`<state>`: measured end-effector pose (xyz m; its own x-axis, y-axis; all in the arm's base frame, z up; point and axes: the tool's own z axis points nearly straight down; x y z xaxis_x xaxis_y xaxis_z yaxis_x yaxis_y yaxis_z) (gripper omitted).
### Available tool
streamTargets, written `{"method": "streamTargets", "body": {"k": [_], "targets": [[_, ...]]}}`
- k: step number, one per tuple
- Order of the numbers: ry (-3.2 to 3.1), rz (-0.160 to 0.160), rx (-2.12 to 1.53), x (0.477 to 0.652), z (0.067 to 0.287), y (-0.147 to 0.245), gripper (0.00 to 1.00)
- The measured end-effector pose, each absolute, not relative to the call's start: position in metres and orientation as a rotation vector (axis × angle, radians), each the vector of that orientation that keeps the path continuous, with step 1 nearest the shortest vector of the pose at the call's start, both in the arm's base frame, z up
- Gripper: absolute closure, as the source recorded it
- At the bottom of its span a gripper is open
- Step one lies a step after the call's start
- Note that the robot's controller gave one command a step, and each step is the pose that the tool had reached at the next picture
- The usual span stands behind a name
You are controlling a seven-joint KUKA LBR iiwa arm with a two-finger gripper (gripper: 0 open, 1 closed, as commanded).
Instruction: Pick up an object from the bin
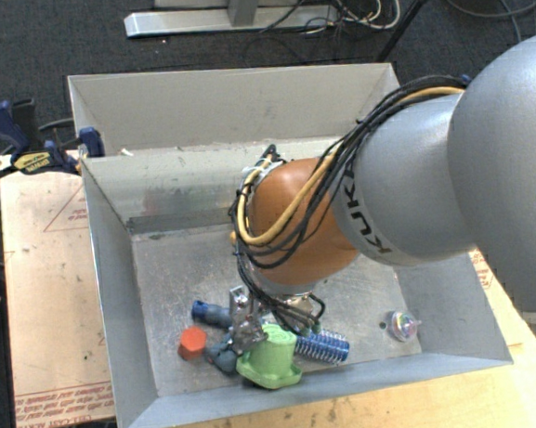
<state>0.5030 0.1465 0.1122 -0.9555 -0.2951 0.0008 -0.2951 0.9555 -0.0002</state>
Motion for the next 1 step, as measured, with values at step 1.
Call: {"method": "streamTargets", "body": {"k": [1], "targets": [[-3.110,-0.004,0.518,0.5137,0.2116,0.1655,1.00]]}}
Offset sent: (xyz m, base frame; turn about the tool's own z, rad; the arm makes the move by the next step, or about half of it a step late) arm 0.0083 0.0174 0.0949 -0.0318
